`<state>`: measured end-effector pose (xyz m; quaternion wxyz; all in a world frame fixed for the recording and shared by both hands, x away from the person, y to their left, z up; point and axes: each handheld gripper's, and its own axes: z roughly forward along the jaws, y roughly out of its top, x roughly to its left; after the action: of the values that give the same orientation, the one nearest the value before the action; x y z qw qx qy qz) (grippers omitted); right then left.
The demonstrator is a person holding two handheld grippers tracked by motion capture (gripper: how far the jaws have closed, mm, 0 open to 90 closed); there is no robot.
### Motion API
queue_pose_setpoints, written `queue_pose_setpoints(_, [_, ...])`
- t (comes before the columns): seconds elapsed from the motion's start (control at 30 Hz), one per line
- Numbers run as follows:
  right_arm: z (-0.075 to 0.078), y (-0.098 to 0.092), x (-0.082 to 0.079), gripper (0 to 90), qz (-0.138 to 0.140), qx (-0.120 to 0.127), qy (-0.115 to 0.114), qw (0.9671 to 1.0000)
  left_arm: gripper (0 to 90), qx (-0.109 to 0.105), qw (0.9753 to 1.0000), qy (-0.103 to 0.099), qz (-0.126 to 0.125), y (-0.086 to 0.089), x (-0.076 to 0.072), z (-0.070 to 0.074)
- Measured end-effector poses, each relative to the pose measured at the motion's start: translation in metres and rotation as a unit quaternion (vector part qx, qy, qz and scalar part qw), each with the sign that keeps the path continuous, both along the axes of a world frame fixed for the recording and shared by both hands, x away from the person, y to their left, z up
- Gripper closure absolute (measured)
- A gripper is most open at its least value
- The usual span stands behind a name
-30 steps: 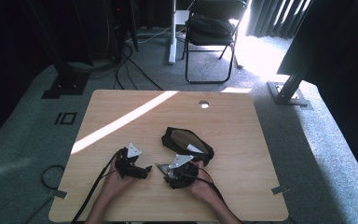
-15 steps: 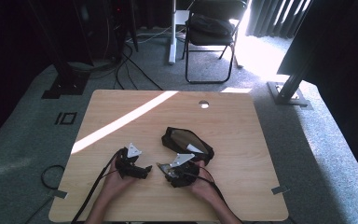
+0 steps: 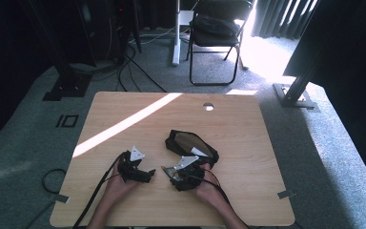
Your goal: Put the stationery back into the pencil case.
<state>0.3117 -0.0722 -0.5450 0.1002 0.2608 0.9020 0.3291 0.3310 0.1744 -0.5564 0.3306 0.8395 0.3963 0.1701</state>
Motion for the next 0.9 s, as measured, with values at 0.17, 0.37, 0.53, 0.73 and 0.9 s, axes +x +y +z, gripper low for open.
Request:
queue_pose_setpoints(0.17, [0.0004,-0.0004,0.0002,41.2,0.001,-0.002,0.0,1.0,2.0,0.0,1.0,0.0,0.0,0.0,0.0,0.0])
queue_pose_setpoints(0.37, [-0.0005,-0.0016,-0.0005,41.7,0.001,0.004,-0.004,1.0,2.0,0.0,1.0,0.0,0.0,0.0,0.0,0.0])
queue_pose_setpoints(0.53, [-0.0009,-0.0022,-0.0013,41.7,0.001,0.006,-0.008,1.0,2.0,0.0,1.0,0.0,0.0,-0.0001,0.0002,0.0])
queue_pose_setpoints(0.73, [-0.0005,-0.0028,-0.0021,41.7,0.001,0.005,-0.011,0.9999,2.0,0.0,1.0,0.0,0.0,-0.0001,0.0002,0.0])
queue_pose_setpoints(0.9, [0.0018,-0.0037,-0.003,41.7,0.001,0.009,-0.014,0.9999,2.0,0.0,1.0,0.0,0.0,-0.0001,0.0002,0.0])
